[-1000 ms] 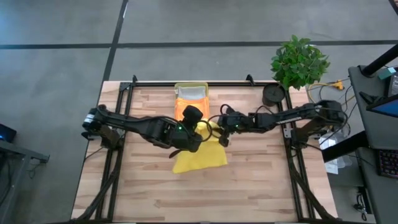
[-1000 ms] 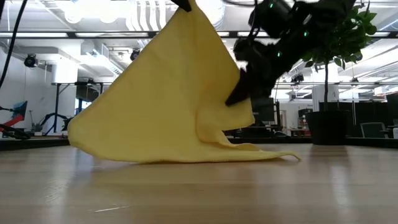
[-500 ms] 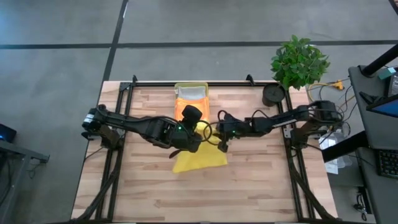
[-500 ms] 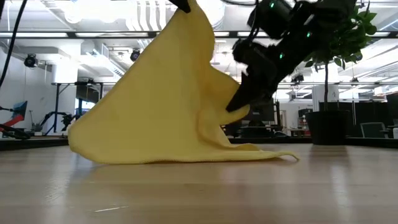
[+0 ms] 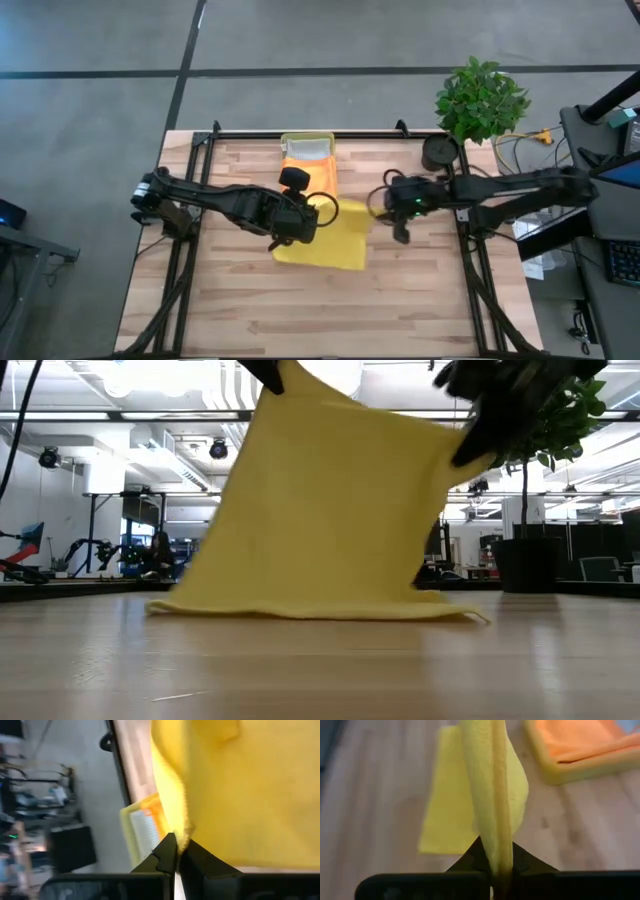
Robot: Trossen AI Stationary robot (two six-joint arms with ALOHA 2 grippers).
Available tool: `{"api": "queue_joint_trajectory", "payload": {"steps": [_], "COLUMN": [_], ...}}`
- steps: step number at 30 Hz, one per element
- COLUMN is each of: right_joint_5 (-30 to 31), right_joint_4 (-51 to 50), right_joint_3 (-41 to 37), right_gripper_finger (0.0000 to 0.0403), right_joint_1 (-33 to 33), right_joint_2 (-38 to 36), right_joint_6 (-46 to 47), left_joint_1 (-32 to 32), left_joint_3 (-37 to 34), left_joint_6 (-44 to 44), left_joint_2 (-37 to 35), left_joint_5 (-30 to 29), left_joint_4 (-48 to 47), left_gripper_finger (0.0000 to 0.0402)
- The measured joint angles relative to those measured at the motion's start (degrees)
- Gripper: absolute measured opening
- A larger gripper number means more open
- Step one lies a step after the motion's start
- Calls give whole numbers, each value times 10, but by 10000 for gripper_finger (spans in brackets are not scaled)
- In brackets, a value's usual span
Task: Fold microfiber towels
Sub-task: Fold the yellow microfiber cloth
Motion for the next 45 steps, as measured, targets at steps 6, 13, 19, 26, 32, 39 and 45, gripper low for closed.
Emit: {"api": "queue_joint_trajectory", "payload": {"steps": [6, 13, 19, 26, 32, 39, 45], "right_joint_5": [-73, -92, -90, -94, -90, -79, -79], "right_joint_4": [-88, -149, -152, -151, -197, -221, -148], "right_joint_3": [30, 113, 159, 257, 334, 278, 213], "right_gripper_finger": [8, 8, 8, 8, 8, 8, 8], "right_joint_1": [22, 128, 235, 333, 345, 323, 273], "right_joint_2": [-76, -68, -26, 36, 86, 121, 102], "right_joint_6": [68, 117, 167, 203, 176, 114, 78], "left_joint_1": [-1, -24, -85, -153, -182, -181, -172], "left_joint_3": [1, 1, 1, 10, 4, -73, -212], "left_joint_6": [-68, -181, -283, -387, -435, -437, -452], "left_joint_2": [-7, -12, -12, -24, -44, -43, -74], "left_joint_5": [116, 309, 332, 353, 316, 292, 268], "left_joint_4": [5, 47, 101, 223, 248, 230, 308], "left_gripper_finger": [0, 0, 0, 0, 0, 0, 0]}}
